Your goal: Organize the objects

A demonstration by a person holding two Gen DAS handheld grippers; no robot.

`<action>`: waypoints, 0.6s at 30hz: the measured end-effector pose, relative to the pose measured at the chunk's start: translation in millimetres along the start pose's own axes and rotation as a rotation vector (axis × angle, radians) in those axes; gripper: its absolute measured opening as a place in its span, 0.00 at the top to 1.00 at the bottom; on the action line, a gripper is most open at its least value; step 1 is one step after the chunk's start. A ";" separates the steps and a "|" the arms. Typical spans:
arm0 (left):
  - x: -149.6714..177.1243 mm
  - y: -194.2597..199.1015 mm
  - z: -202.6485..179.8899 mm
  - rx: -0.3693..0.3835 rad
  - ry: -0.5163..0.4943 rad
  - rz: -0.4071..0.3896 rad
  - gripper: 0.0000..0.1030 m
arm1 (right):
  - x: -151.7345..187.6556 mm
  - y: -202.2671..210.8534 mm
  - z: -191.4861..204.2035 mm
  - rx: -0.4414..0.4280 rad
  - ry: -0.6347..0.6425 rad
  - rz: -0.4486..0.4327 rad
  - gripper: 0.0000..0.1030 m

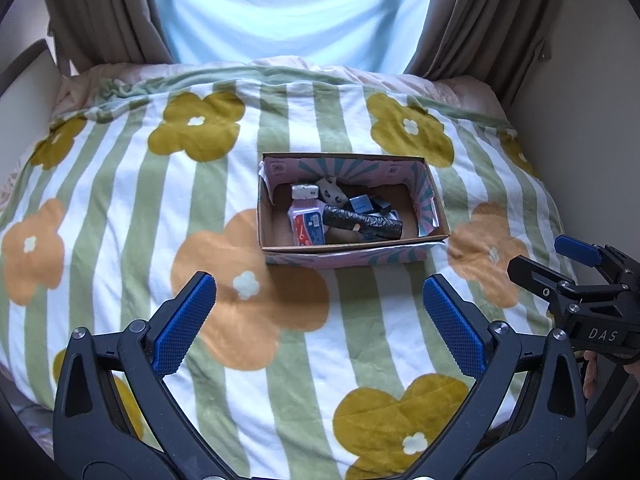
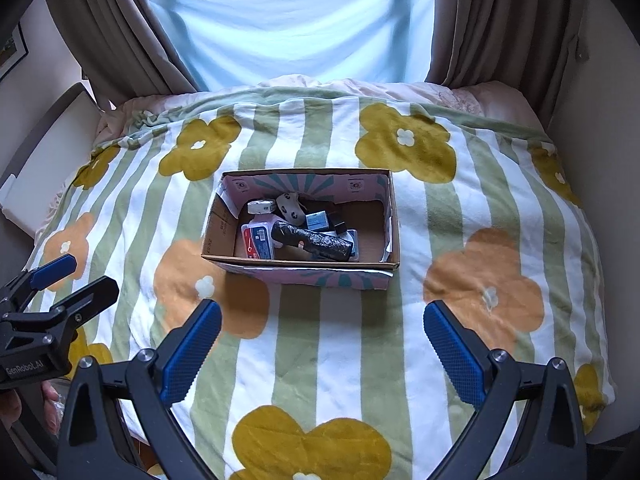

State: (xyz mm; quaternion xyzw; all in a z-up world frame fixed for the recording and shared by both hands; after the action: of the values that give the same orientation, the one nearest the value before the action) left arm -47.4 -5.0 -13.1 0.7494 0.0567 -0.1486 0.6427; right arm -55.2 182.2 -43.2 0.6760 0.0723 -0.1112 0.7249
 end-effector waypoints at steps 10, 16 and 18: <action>5.1 -6.9 0.0 0.009 0.005 0.011 0.00 | 3.7 5.3 -5.7 0.010 -0.015 -0.010 0.02; 3.3 -5.9 -0.3 0.024 0.012 0.011 0.00 | 3.3 6.9 -6.6 0.012 -0.016 -0.014 0.02; 3.0 -5.8 -0.2 0.022 0.012 0.010 0.00 | 3.4 6.9 -6.7 0.013 -0.015 -0.015 0.02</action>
State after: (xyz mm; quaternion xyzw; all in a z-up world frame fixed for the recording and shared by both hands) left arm -46.1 -4.2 -19.4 0.7577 0.0552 -0.1413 0.6347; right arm -49.9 189.2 -37.9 0.6794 0.0710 -0.1221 0.7200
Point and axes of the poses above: each gripper's, at about its wrist camera, not at the fingertips, and y roughly against the way its jaws point, z to its left, x to its underside, the point moved 4 cm from there along -y, roughly the way its jaws point, and after that the axes turned 15 degrees about z, right-handed, at the moved point
